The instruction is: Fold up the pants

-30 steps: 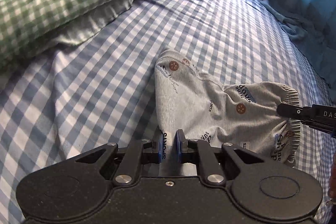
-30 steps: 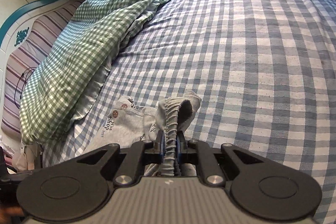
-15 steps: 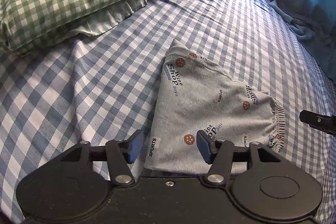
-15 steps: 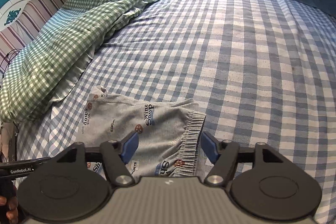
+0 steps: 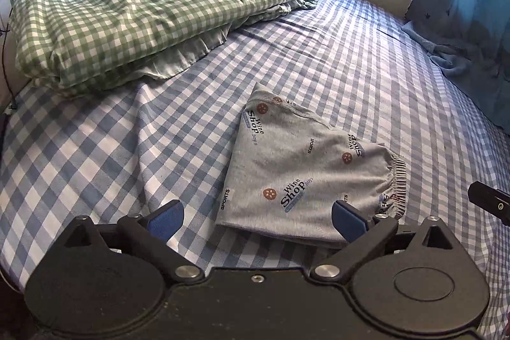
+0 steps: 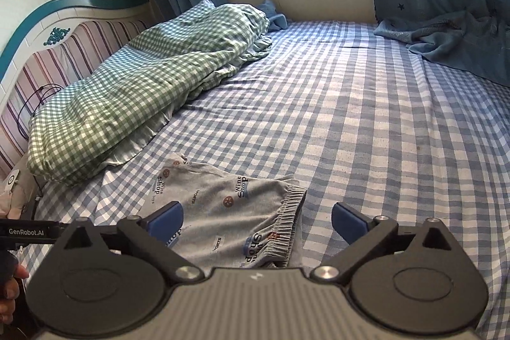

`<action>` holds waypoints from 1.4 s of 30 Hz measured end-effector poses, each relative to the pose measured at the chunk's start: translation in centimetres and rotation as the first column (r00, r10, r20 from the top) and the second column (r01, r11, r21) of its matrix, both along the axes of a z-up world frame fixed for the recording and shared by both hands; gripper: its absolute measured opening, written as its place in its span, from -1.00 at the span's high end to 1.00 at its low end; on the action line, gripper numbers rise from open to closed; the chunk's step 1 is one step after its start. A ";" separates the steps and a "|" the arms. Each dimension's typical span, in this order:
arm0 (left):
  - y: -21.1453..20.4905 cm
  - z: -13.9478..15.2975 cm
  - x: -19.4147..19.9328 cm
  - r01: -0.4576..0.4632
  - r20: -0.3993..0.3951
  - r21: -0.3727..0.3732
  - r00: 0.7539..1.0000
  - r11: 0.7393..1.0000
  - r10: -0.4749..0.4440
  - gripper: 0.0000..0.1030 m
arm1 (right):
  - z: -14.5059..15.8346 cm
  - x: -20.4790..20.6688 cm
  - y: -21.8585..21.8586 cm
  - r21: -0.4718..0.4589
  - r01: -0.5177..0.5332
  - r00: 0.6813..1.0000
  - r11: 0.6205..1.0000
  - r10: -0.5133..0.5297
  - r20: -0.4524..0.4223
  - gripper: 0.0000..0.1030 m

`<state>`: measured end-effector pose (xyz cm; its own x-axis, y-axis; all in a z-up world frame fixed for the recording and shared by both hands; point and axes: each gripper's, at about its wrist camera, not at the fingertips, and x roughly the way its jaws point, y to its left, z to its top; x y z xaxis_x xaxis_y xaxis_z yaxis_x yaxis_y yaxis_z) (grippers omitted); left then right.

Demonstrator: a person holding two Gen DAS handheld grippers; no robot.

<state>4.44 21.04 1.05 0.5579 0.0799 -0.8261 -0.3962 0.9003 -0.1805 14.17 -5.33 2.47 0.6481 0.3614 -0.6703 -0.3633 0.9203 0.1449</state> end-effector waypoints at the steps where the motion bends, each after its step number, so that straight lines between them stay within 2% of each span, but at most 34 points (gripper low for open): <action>1: -0.5 0.3 -0.6 -0.005 0.006 0.011 1.000 1.000 0.005 -0.94 | 0.3 -0.7 -0.2 0.003 -0.007 1.000 1.000 0.007 0.010 -0.99; 17: -7.4 3.1 -11.3 -0.034 0.082 0.146 0.996 0.989 0.023 -0.99 | 2.5 -11.2 -4.2 0.052 -0.020 0.993 0.998 0.014 0.117 -1.00; 27: -10.2 4.3 -16.8 -0.061 0.138 0.207 0.990 0.976 0.033 -0.99 | 3.2 -16.9 -6.5 0.068 -0.011 0.980 0.998 -0.003 0.197 -1.00; 33: -11.2 4.9 -19.0 -0.065 0.160 0.221 0.987 0.973 0.030 -0.99 | 3.2 -19.6 -7.3 0.052 0.016 0.977 0.999 -0.027 0.210 -1.00; 42: -10.7 4.1 -20.5 -0.042 0.181 0.221 0.983 0.974 0.001 -0.99 | 2.6 -21.5 -7.4 0.024 -0.007 0.980 1.000 0.002 0.198 -1.00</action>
